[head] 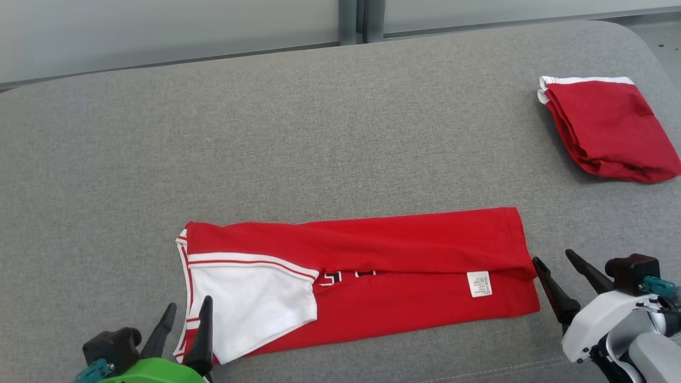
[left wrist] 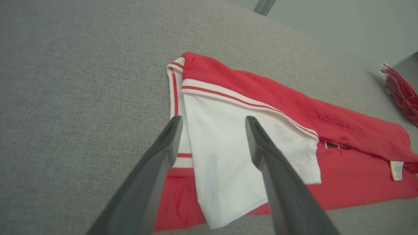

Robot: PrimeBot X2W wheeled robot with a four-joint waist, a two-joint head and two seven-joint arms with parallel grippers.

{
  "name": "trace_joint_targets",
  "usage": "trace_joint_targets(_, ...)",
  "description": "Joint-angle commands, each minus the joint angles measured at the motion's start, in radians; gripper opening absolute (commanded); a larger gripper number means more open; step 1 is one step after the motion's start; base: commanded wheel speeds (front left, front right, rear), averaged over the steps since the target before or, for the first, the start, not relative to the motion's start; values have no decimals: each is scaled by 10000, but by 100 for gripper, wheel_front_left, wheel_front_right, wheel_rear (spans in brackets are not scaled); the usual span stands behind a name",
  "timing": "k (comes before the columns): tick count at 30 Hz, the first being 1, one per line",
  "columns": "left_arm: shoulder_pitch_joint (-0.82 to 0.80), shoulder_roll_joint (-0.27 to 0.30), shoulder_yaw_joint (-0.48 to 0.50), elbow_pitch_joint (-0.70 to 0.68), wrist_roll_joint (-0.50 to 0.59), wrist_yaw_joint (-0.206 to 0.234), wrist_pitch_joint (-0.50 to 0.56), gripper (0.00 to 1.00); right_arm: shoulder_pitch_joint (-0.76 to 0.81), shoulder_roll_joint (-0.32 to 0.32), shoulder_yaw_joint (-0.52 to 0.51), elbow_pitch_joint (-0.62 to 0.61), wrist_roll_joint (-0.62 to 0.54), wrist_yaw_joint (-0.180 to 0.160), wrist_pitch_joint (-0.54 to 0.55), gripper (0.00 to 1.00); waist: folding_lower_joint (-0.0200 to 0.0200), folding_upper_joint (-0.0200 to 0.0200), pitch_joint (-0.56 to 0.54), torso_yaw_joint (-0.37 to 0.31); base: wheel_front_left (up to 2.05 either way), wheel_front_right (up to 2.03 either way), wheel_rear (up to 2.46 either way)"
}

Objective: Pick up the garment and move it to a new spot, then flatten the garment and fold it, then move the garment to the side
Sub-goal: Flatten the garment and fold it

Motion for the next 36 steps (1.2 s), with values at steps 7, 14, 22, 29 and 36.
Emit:
trace_joint_targets(7,276,178,419,-841,264,521,-385,100,838,-27,-764,-313,-168,0,-58,100,1,0,-376,-205,0,0,0)
trace_joint_targets(14,-333,-69,323,-1177,598,758,-497,100,1012,105,-1678,-695,-386,0,403,100,1,0,-716,-230,0,0,0)
trace_joint_targets(22,-791,-533,149,-1011,870,886,-605,100,581,655,-2208,-890,-697,0,1340,100,1,0,-965,15,0,0,0)
trace_joint_targets(29,-889,-487,122,-930,974,903,-633,100,195,1128,-2314,85,-597,0,1904,100,1,0,-880,618,0,0,0)
trace_joint_targets(36,-787,-408,330,-1050,1014,1035,-686,100,-10,1425,-2474,1269,-428,0,2035,100,1,0,-746,1226,0,0,0)
